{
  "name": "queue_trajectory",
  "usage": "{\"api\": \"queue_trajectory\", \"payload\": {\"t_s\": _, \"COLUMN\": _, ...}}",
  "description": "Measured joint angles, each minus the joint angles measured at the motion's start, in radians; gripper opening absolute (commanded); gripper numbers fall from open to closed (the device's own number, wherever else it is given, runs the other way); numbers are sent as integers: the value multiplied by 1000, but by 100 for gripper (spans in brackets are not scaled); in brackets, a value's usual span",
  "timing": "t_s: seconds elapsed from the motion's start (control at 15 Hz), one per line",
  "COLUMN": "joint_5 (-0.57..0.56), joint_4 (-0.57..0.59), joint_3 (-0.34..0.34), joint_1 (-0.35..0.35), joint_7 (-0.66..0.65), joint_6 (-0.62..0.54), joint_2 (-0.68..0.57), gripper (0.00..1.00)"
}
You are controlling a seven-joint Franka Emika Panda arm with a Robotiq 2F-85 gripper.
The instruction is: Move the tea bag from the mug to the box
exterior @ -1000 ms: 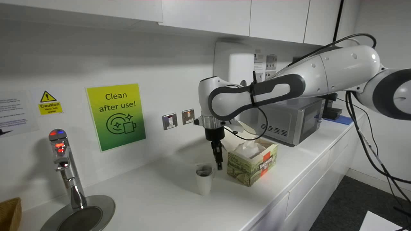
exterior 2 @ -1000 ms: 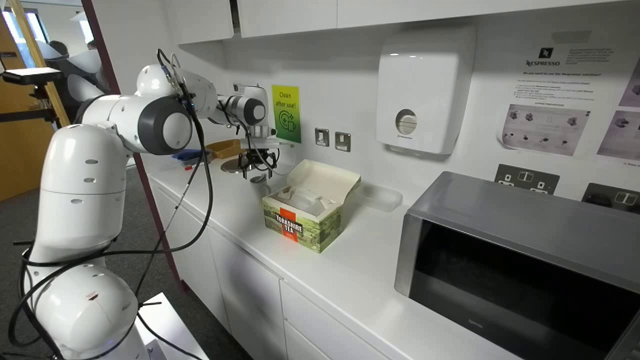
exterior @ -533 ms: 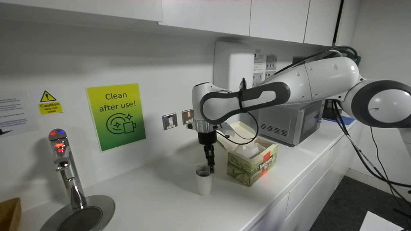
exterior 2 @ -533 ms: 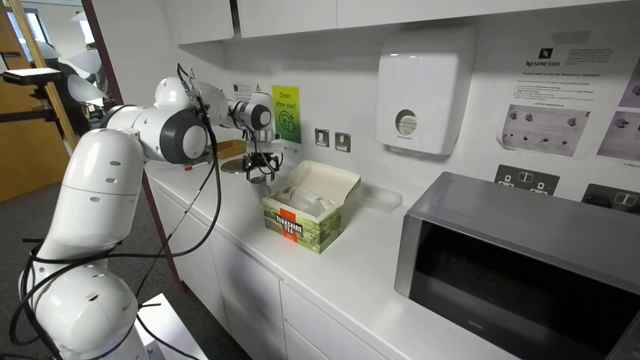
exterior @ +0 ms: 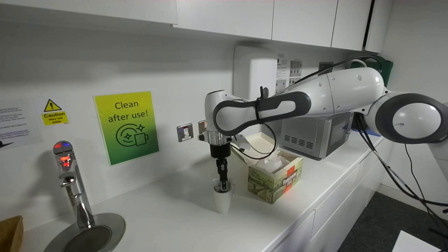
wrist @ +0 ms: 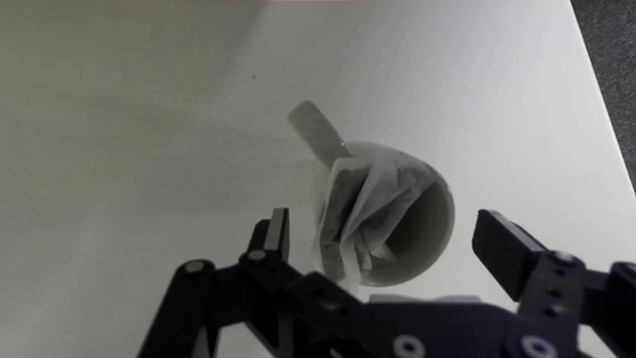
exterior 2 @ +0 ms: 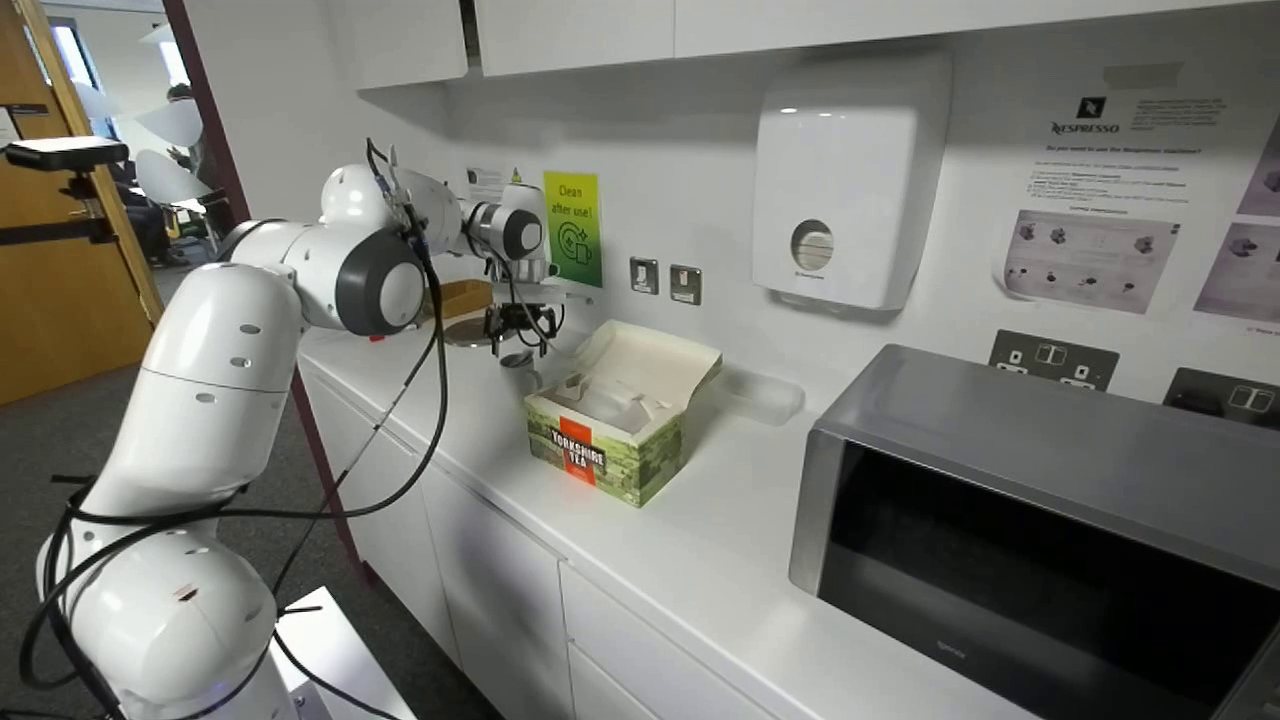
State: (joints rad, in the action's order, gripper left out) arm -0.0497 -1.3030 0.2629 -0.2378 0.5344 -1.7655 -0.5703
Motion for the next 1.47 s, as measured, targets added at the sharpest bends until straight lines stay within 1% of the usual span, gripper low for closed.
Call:
{"api": "queue_trajectory", "payload": {"t_s": 0.47, "joint_5": 3, "joint_4": 31, "joint_3": 0, "joint_1": 0, "joint_7": 0, "joint_6": 2, "joint_2": 0, "gripper": 100}}
{"api": "queue_trajectory", "payload": {"t_s": 1.2, "joint_5": 9, "joint_4": 34, "joint_3": -1, "joint_1": 4, "joint_7": -1, "joint_6": 12, "joint_2": -1, "gripper": 100}}
{"api": "queue_trajectory", "payload": {"t_s": 1.27, "joint_5": 10, "joint_4": 34, "joint_3": -2, "joint_1": 5, "joint_7": -1, "joint_6": 16, "joint_2": -1, "gripper": 98}}
{"api": "queue_trajectory", "payload": {"t_s": 1.33, "joint_5": 11, "joint_4": 34, "joint_3": -4, "joint_1": 5, "joint_7": -1, "joint_6": 21, "joint_2": -2, "gripper": 89}}
{"api": "queue_trajectory", "payload": {"t_s": 1.47, "joint_5": 15, "joint_4": 34, "joint_3": -5, "joint_1": 6, "joint_7": -1, "joint_6": 33, "joint_2": -3, "gripper": 76}}
